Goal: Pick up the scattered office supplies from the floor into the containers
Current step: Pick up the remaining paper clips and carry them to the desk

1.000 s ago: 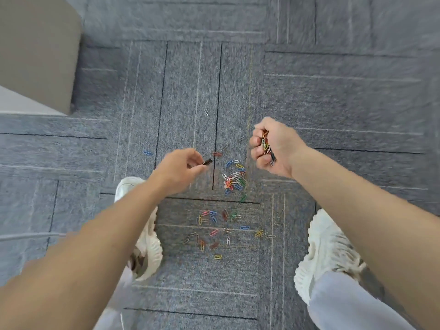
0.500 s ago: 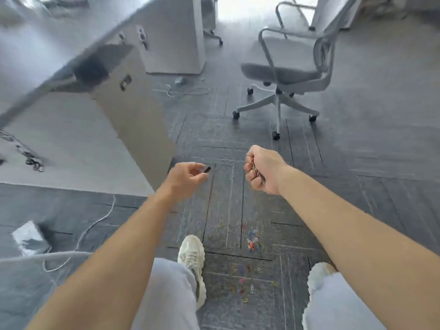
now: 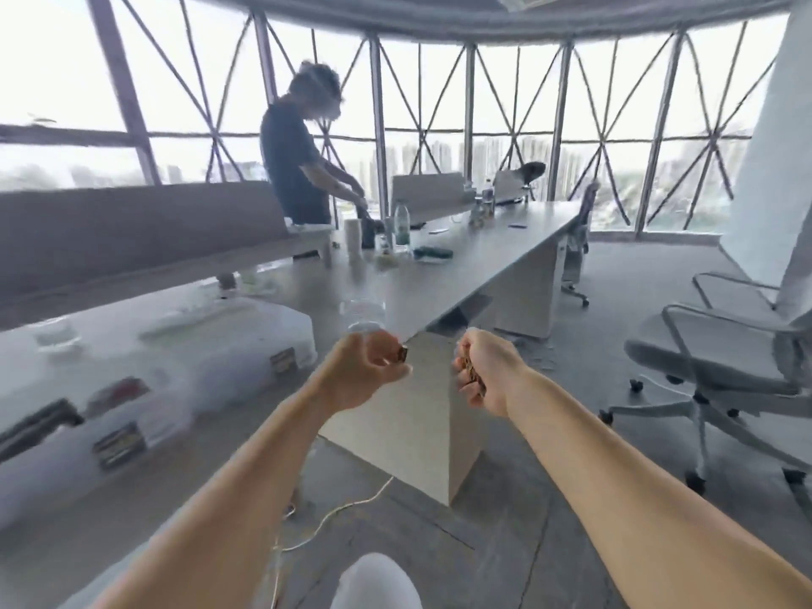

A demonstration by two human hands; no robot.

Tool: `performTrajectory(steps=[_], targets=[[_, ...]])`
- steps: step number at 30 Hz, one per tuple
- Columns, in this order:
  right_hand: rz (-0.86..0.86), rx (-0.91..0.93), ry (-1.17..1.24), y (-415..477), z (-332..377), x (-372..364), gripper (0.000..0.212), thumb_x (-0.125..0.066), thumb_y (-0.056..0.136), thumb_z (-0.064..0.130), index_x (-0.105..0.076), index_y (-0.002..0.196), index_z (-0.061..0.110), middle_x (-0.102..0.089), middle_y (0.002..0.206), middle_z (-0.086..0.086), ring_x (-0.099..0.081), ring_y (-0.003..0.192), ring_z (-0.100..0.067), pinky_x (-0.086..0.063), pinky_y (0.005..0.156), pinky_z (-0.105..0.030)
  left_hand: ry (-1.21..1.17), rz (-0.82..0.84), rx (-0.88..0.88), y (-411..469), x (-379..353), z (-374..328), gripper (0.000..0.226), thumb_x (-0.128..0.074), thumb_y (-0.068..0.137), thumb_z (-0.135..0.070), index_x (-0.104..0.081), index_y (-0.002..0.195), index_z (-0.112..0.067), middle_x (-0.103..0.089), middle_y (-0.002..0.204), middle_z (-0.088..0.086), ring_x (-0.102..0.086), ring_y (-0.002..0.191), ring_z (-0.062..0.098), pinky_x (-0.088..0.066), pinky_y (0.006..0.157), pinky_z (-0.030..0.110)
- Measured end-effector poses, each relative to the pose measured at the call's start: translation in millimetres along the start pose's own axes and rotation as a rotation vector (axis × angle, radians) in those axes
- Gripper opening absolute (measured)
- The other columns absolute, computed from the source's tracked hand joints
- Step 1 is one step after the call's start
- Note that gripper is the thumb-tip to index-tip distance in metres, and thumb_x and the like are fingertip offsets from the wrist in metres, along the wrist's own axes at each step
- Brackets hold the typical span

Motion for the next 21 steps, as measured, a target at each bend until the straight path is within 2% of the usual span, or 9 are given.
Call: performTrajectory(steps=[3,6,9,12,14,18,21], targets=[[0.131,-0.04,0.03,-2.6,2.7,-65.4,0.024,-0.036,0.082,0.009,-0.039,0.061,0.021,-0.04,0.055,-0.001,-0.028,0.041,-0.012,-0.018,0.036,-0.014,0.0,-0.09,0.066,-31.8,54.2,16.7,0.022,-0.077,0.081,-0.022,-0.066,0.093,-0.037,-0.069,0.082,-0.01,-0.064,0.071,0.005,-0.053,0.065,0.025],[0.25,-0.079,0.026,0.7,1.2,-120.3,0.028,-0.037,0.083,0.011,-0.04,0.057,0.023,-0.041,0.054,0.002,-0.028,0.042,-0.01,-0.017,0.036,-0.014,0.004,-0.145,0.131,-60.7,95.7,35.8,0.029,-0.073,0.085,-0.019,-0.066,0.096,-0.045,-0.068,0.085,-0.011,-0.062,0.069,-0.003,-0.05,0.064,0.018],[0.367,-0.114,0.027,10.5,-5.7,-168.2,0.029,-0.035,0.085,0.014,-0.038,0.059,0.026,-0.039,0.053,0.005,-0.028,0.038,-0.008,-0.016,0.032,-0.013,0.127,-0.145,0.156,-72.1,130.4,46.9,0.029,-0.073,0.085,-0.013,-0.067,0.089,-0.041,-0.07,0.084,-0.01,-0.059,0.063,-0.01,-0.047,0.064,0.014],[0.438,-0.127,0.019,27.0,-10.4,-215.0,0.03,-0.034,0.088,0.015,-0.036,0.06,0.026,-0.036,0.054,0.005,-0.027,0.039,-0.007,-0.015,0.031,-0.012,0.269,-0.144,0.165,-72.3,168.3,54.7,0.024,-0.073,0.087,-0.016,-0.064,0.098,-0.035,-0.07,0.088,-0.01,-0.058,0.067,-0.009,-0.044,0.062,0.01],[0.457,-0.128,0.014,37.9,-9.2,-241.8,0.029,-0.034,0.088,0.015,-0.037,0.061,0.025,-0.037,0.056,0.003,-0.027,0.04,-0.008,-0.016,0.031,-0.013,0.307,-0.17,0.183,-70.5,193.5,63.7,0.023,-0.072,0.088,-0.015,-0.063,0.1,-0.032,-0.069,0.085,-0.013,-0.059,0.07,-0.004,-0.047,0.065,0.014],[0.515,-0.13,0.008,53.2,-0.8,-294.3,0.028,-0.034,0.088,0.015,-0.038,0.062,0.024,-0.037,0.058,0.003,-0.027,0.042,-0.008,-0.016,0.033,-0.014,0.385,-0.236,0.22,-70.2,239.2,90.4,0.023,-0.074,0.087,-0.017,-0.062,0.101,-0.033,-0.069,0.083,-0.016,-0.061,0.073,-0.01,-0.047,0.069,0.019],[0.543,-0.098,-0.036,60.1,11.5,-328.4,0.029,-0.034,0.089,0.014,-0.038,0.063,0.024,-0.038,0.056,0.003,-0.028,0.043,-0.009,-0.018,0.033,-0.014,0.474,-0.275,0.245,-72.8,265.6,103.5,0.024,-0.069,0.09,-0.015,-0.064,0.113,-0.022,-0.069,0.091,-0.01,-0.062,0.078,-0.002,-0.043,0.067,0.007]])
Point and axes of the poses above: each hand's wrist, its own y-axis towards the middle knuckle, its own x-axis out of the back of the hand, z = x × y, the point moved 10 cm from there along y, towards the middle knuckle
